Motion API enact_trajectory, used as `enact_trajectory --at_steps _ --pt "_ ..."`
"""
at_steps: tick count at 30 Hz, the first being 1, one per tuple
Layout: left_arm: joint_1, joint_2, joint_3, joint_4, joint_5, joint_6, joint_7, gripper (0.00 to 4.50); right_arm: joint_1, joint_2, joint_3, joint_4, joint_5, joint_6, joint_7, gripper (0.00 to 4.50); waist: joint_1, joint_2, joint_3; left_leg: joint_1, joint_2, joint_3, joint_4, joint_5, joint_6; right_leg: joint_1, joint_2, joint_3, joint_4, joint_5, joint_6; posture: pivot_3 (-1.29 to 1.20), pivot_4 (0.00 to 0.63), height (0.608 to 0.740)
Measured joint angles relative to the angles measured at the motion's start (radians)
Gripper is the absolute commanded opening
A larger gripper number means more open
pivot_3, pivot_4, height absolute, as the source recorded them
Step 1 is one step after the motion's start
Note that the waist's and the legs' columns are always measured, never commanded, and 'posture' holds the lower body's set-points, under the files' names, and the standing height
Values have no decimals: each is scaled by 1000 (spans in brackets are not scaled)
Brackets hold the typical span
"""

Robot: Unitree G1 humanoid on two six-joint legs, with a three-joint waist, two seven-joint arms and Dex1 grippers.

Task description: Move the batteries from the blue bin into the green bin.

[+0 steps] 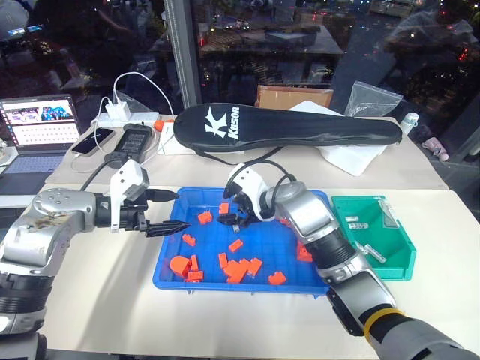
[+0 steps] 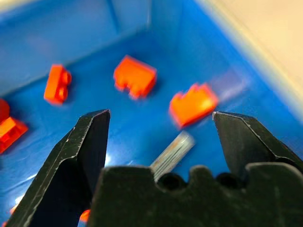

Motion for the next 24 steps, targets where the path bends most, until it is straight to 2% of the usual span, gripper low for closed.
enact_trajectory --at_steps 7,10,14,16,19,22,24 --pt "7 4 2 -17 -9 18 15 4500 -3 41 0 42 26 119 -89 4015 -8 0 0 0 0 0 -1 0 0 0 0 0 0 0 0 0 150 737" --pt "7 4 2 -17 -10 19 19 4500 -8 46 0 62 29 100 -113 3359 -10 0 0 1 0 -1 -1 0 0 0 0 0 0 -1 2 0 150 737" --pt "6 4 1 -17 -11 19 21 4500 -8 42 20 91 23 38 -139 2023 -12 -1 0 1 0 -1 -1 0 0 0 0 0 0 -3 4 0 150 737" --pt "-3 4 1 -17 -12 19 21 4500 -7 19 45 82 22 21 -135 1229 -12 -1 0 1 0 -1 -1 0 0 0 0 0 0 -3 4 0 150 737" --pt "-16 -1 -1 -17 -20 20 20 4500 1 -27 67 29 29 40 -121 334 -11 -1 0 0 0 -1 -1 0 0 0 0 0 0 -3 5 0 150 737" --pt "-40 -26 0 -16 -44 31 21 4500 1 -74 58 -69 66 108 -98 261 -9 -1 0 0 0 -1 -1 0 0 0 0 0 0 -3 4 0 150 737" --pt "-60 -45 1 -16 -81 63 22 4500 -1 -85 6 -151 119 157 -75 261 -10 -1 0 -1 0 -1 -1 0 0 -1 0 0 0 -3 4 0 150 737"
